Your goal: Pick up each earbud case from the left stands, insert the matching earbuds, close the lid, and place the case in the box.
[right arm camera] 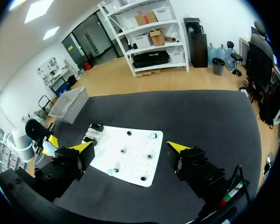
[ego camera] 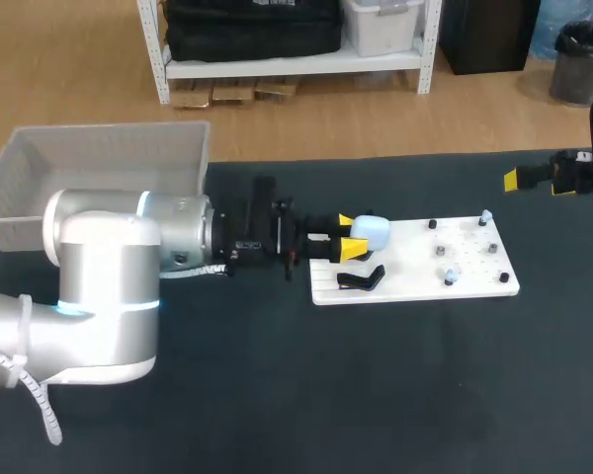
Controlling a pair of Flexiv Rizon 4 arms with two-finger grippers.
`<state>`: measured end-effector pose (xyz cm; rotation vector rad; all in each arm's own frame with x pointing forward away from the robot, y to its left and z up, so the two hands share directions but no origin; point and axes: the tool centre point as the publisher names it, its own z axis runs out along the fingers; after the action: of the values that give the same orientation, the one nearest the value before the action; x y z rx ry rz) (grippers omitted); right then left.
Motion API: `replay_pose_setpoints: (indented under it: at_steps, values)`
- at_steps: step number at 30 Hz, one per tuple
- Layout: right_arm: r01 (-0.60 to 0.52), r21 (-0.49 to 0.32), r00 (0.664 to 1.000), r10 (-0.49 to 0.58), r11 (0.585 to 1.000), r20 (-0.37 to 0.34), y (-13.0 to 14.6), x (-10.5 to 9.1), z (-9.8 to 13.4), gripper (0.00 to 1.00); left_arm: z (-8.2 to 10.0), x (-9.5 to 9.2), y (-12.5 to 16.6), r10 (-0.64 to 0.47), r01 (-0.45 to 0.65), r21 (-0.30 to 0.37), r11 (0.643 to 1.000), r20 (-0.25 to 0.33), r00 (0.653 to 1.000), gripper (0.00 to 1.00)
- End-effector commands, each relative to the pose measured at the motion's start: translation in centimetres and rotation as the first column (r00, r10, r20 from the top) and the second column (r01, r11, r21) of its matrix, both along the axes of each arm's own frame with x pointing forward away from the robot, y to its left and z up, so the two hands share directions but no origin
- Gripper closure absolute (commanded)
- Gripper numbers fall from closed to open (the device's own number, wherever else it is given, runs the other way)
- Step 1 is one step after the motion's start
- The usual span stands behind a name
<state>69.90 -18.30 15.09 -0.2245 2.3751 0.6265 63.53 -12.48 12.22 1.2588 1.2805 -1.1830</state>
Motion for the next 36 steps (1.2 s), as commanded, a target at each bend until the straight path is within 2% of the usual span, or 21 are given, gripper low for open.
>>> replay_pose_setpoints:
  at_steps: [1,9,14,17,25,31,36]
  values:
    - [-0.004,0.002,1.0,0.004,1.0,0.0,-0.1,0.1,-0.1,0.0,0.0,-0.2,0.0,0.005,-0.005,-0.002,1.0,0.001,1.0,1.0]
    - [-0.004,0.002,1.0,0.004,1.0,0.0,-0.1,0.1,-0.1,0.0,0.0,-0.2,0.0,0.005,-0.005,-0.002,1.0,0.001,1.0,1.0]
    - [-0.004,0.002,1.0,0.004,1.0,0.0,-0.1,0.1,-0.1,0.0,-0.2,-1.7,0.5,0.033,-0.032,-0.054,0.998,0.021,0.999,1.0]
    - [-0.004,0.002,1.0,0.004,1.0,0.0,-0.1,0.1,-0.1,0.0,-0.4,-2.0,0.1,0.023,-0.02,-0.084,0.996,0.033,0.999,1.0]
    - [-0.004,0.002,1.0,0.004,1.0,0.0,-0.1,0.1,-0.1,0.0,-1.1,-2.1,-0.9,0.025,-0.02,-0.112,0.993,0.041,0.999,1.0]
    - [-0.033,-0.004,0.999,0.033,0.999,0.009,-0.1,-2.0,0.2,0.0,-1.3,-1.4,-1.3,0.008,0.0,-0.131,0.991,0.059,0.998,1.0]
    - [-0.065,-0.006,0.998,0.066,0.998,0.026,0.4,-3.9,0.8,0.0,-1.3,-0.7,-1.8,-0.011,0.019,-0.116,0.993,0.068,0.998,1.0]
